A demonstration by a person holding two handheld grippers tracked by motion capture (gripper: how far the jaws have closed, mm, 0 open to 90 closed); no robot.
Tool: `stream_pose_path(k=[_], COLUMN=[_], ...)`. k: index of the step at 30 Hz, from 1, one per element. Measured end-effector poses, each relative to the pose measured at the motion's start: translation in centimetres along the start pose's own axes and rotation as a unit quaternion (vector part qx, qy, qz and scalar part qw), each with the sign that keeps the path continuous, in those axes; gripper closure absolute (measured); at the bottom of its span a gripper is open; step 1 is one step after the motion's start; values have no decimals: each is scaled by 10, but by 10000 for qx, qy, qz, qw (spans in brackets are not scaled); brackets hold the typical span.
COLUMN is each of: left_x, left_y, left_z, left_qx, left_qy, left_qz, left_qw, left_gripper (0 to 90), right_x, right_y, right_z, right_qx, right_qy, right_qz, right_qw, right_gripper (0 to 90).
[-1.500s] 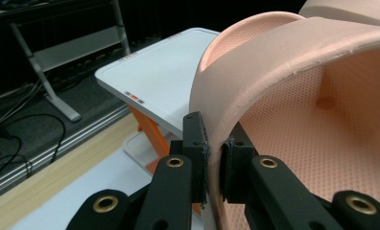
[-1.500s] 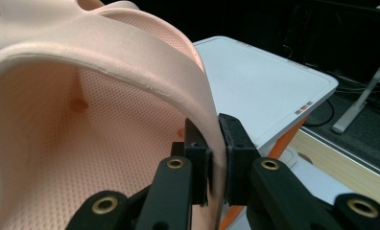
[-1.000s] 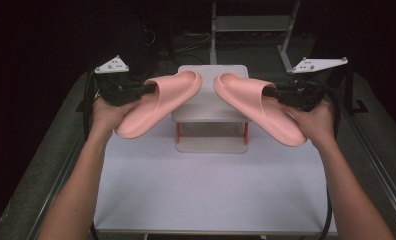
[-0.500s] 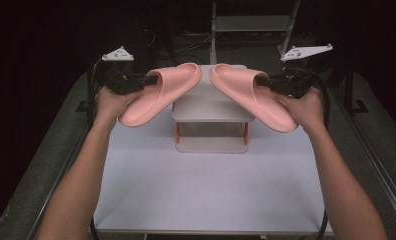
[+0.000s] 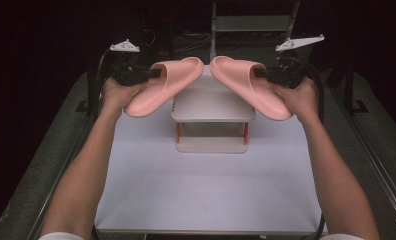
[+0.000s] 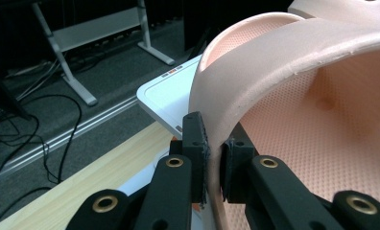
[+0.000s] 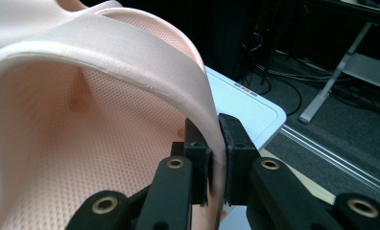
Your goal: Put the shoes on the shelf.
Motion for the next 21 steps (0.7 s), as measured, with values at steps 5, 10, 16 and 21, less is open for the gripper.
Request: stream_pose_path(k=[5, 10, 16, 21], left_x=[3, 2, 3, 3], left_y=[-8, -17, -25, -30], left_z=[-1, -1, -1, -2], left_qx=[-37, -44, -69, -77], left_qy=[50, 76, 118, 144], left_qz=[24, -51, -46, -73], left_qw=[10000, 9999, 9999, 9998], left_gripper=[827, 827, 826, 826], right_x=[1, 2, 3, 2], right_y=[-8, -17, -21, -22], right_z=[5, 9, 13, 18], right_qx=[-22, -43, -91, -159], right_qy=[-91, -140, -189, -209], right_qz=[-15, -75, -74, -122], right_qw=[10000, 9999, 9998, 9996], right_gripper=[826, 826, 826, 826])
Point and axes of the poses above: each handheld gripper's, and its own axes: y roughly backward along the jaws, x roughly out of its top, z roughly to its right, the point moved 8 cm from there along -y, roughly forward along the jaws, and after that the axes turned 9 degrees about -y, right-handed, at the moved point
